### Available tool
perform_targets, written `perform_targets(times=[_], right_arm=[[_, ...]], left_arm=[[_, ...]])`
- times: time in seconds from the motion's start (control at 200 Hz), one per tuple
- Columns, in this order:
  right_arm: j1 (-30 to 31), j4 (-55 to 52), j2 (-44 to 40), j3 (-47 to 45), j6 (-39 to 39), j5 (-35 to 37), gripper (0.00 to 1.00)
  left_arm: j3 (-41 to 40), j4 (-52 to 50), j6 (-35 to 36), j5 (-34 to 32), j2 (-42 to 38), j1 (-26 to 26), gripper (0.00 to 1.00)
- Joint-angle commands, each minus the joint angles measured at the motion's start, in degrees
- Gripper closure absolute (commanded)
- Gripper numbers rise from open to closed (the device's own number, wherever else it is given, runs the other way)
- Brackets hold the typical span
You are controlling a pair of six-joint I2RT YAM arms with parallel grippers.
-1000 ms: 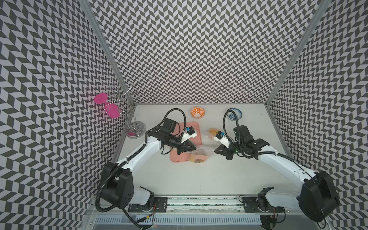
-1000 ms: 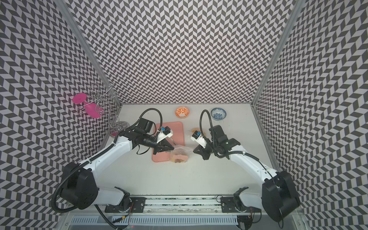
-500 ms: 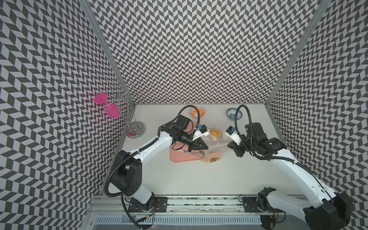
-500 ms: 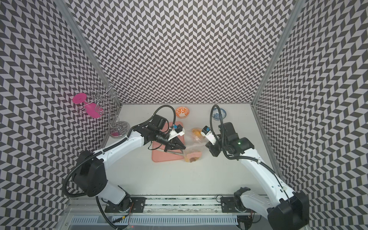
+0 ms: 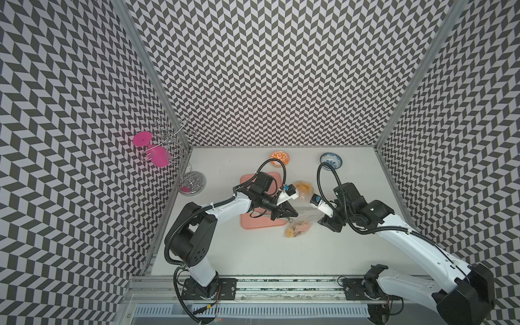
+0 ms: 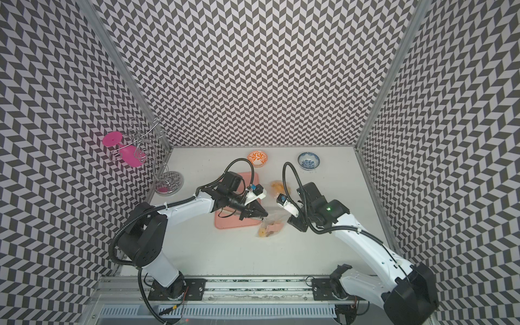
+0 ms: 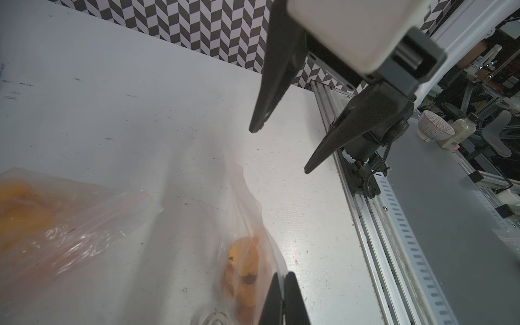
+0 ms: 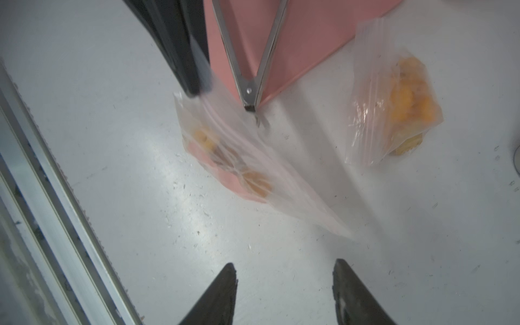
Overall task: Put the cookies into a resealable bag to prevent moisture
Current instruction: Place the ziploc bag at the center of the board, then move the ziploc bag to the center of the board.
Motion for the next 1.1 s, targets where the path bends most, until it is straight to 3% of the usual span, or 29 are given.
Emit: perform_targets(times=[0.0,0.15,0.401,0.506,0.656,0.801,0.962,1.027,1.097], right_arm=[[0.62,13.64,-1.54,-1.21,-1.34,-3.88,0.37],[0.94,17.79,3.16,-0.73,-5.06,-9.77,0.34],[1.07,16.92,11.86,1.74,-8.51,-18.55,0.4],[1.17,16.6,14.99,3.02,-8.68,-20.16,0.53],[1.15,14.02,16.18,5.06,-7.95,-18.8,0.88],[1.14,12.66,15.08,4.04,-7.3,-17.53,1.0],[0.93,9.97,14.65,4.44,-5.58,-16.4,1.0],[0.8,9.19,14.6,4.57,-5.49,-15.1,0.85],[0.42,9.71,13.87,3.71,-5.06,-14.15,0.83]], left_arm=[[1.34,0.29,2.23,2.65,0.7,0.29,1.0],[0.34,-0.31,3.31,3.13,-0.62,1.34,1.0],[0.3,-4.01,7.28,4.3,-1.85,2.56,1.0],[-0.02,-4.89,8.33,4.96,-2.41,2.95,1.0],[0.19,-6.62,9.61,3.86,-2.55,3.85,1.0],[0.39,-8.08,11.16,2.96,-2.33,4.61,1.0],[1.02,-10.02,12.64,2.41,-1.42,4.97,1.0],[1.27,-10.01,12.66,2.41,-1.43,4.96,1.0],[1.34,-10.12,12.83,2.62,-1.37,4.96,1.0]])
